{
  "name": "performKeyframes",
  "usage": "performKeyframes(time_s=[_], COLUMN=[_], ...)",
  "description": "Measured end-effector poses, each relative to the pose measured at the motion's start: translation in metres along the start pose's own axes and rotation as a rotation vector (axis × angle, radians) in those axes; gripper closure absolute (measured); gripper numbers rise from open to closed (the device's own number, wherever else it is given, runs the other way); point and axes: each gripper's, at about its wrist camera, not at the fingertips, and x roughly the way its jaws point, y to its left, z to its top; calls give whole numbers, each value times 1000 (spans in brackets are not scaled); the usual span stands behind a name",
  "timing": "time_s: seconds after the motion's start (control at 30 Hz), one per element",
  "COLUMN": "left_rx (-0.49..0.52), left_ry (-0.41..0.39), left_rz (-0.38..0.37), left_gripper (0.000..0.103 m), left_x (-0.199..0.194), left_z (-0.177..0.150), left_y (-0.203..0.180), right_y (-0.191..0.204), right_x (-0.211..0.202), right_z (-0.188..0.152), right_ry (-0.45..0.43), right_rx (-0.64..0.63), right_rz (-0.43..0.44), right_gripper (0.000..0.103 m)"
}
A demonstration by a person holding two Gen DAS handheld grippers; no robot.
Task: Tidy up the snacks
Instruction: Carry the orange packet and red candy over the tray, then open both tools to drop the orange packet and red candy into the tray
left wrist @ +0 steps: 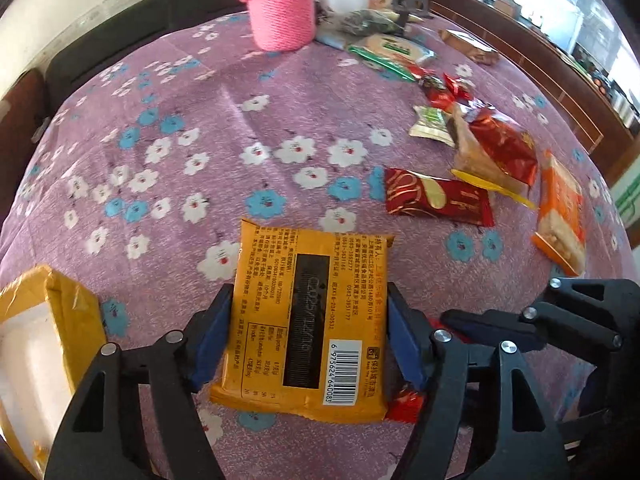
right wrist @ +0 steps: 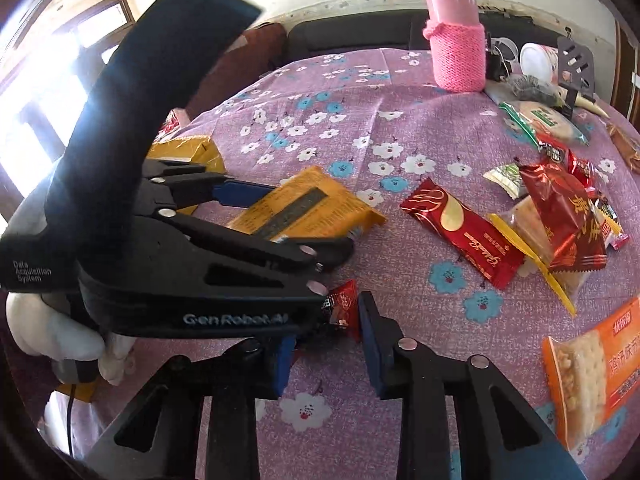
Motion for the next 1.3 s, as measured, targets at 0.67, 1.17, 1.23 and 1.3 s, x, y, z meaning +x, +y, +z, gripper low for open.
performKeyframes(time_s=[0.67,1.17,1.23,1.3], left_rx=[-381,-652,-674,-682], left_ry=[-290,-292,-275,-253], left_rz=[50,165,143,146], left_gripper=[32,32,32,32], left_x=[-159,-194,-187,-180], left_z=[-97,-207,-219,-228], left_y=[64,159,164,166], right_y=[-22,126,153,172], right_x=[-43,-51,-37,-23], right_z=[10,30,30,27], right_ry=[-136,-83,-43,-5], right_rx=[171,-26,-55,-75], right_rz=[213,320,327,327], right_gripper=[87,87,87,87])
